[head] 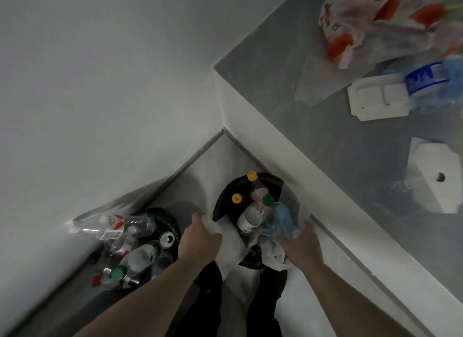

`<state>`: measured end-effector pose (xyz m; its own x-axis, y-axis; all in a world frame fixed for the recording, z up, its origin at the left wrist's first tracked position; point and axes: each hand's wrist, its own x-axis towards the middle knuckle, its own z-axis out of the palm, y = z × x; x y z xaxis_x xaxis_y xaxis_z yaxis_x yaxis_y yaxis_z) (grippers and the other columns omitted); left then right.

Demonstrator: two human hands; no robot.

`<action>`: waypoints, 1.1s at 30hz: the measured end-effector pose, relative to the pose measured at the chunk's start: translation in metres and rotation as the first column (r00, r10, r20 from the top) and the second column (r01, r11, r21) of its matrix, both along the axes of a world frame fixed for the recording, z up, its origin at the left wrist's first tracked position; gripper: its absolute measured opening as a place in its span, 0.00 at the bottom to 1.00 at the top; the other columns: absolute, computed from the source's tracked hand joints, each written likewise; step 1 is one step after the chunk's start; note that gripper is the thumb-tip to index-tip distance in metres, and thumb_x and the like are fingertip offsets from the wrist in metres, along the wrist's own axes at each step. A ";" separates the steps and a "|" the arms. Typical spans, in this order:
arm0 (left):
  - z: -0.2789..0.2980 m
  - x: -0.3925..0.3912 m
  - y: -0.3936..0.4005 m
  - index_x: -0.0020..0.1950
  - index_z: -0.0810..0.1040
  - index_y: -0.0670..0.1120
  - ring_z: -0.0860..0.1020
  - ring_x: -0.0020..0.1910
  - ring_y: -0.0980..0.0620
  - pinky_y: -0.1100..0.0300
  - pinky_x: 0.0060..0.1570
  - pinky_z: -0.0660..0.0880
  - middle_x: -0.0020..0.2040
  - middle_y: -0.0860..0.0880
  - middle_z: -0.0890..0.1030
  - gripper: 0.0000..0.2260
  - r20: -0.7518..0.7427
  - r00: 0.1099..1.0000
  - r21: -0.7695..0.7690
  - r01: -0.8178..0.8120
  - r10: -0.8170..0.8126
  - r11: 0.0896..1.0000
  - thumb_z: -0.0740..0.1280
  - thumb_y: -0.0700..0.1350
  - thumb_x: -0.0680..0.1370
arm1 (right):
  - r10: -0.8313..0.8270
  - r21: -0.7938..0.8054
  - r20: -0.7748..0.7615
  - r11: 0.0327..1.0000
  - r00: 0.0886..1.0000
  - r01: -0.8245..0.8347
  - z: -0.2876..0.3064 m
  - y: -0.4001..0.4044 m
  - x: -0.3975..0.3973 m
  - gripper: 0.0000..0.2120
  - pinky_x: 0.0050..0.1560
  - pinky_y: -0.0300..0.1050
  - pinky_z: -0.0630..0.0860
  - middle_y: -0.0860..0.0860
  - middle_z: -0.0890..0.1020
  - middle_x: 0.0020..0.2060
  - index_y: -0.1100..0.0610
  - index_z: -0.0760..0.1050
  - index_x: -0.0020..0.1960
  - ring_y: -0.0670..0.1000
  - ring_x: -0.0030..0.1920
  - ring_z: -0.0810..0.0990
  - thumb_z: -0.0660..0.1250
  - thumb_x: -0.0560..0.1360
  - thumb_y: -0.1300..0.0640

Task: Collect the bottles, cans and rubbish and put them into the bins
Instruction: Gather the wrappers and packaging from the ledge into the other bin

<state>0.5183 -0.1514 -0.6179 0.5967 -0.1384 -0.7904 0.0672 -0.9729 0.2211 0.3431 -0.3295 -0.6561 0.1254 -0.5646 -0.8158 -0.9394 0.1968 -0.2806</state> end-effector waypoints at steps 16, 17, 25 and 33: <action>-0.072 -0.011 -0.034 0.80 0.56 0.47 0.74 0.67 0.41 0.46 0.63 0.75 0.71 0.43 0.72 0.36 -0.066 0.997 -0.132 0.017 -0.026 0.991 0.69 0.56 0.78 | 0.286 0.075 -0.048 0.956 0.957 -0.282 -0.045 0.001 0.009 0.18 0.51 0.45 0.71 0.56 0.79 0.61 0.56 0.70 0.69 0.58 0.60 0.79 0.61 0.81 0.51; -0.070 -0.011 -0.034 0.81 0.55 0.47 0.71 0.70 0.42 0.46 0.66 0.73 0.73 0.44 0.68 0.39 -0.049 0.998 -0.132 0.037 -0.044 0.991 0.70 0.58 0.77 | 0.242 0.063 -0.045 0.969 0.969 -0.239 -0.044 0.002 0.007 0.21 0.53 0.46 0.73 0.56 0.79 0.62 0.56 0.69 0.70 0.58 0.60 0.78 0.62 0.80 0.49; 0.029 -0.007 -0.013 0.76 0.61 0.51 0.65 0.72 0.44 0.50 0.67 0.68 0.72 0.48 0.65 0.27 0.073 0.964 -0.114 0.263 -0.256 0.958 0.64 0.55 0.79 | 0.187 -0.002 -0.027 0.982 0.982 -0.187 0.055 0.014 -0.013 0.35 0.64 0.53 0.76 0.53 0.73 0.69 0.52 0.62 0.77 0.57 0.66 0.75 0.65 0.73 0.44; 0.237 -0.009 -0.012 0.80 0.59 0.51 0.59 0.78 0.45 0.50 0.75 0.64 0.80 0.50 0.55 0.31 0.203 0.857 -0.179 0.508 -0.473 0.843 0.63 0.52 0.77 | 0.286 -0.115 0.041 0.953 0.957 -0.280 0.274 0.026 -0.029 0.32 0.70 0.51 0.70 0.51 0.61 0.78 0.49 0.59 0.78 0.55 0.75 0.65 0.65 0.77 0.48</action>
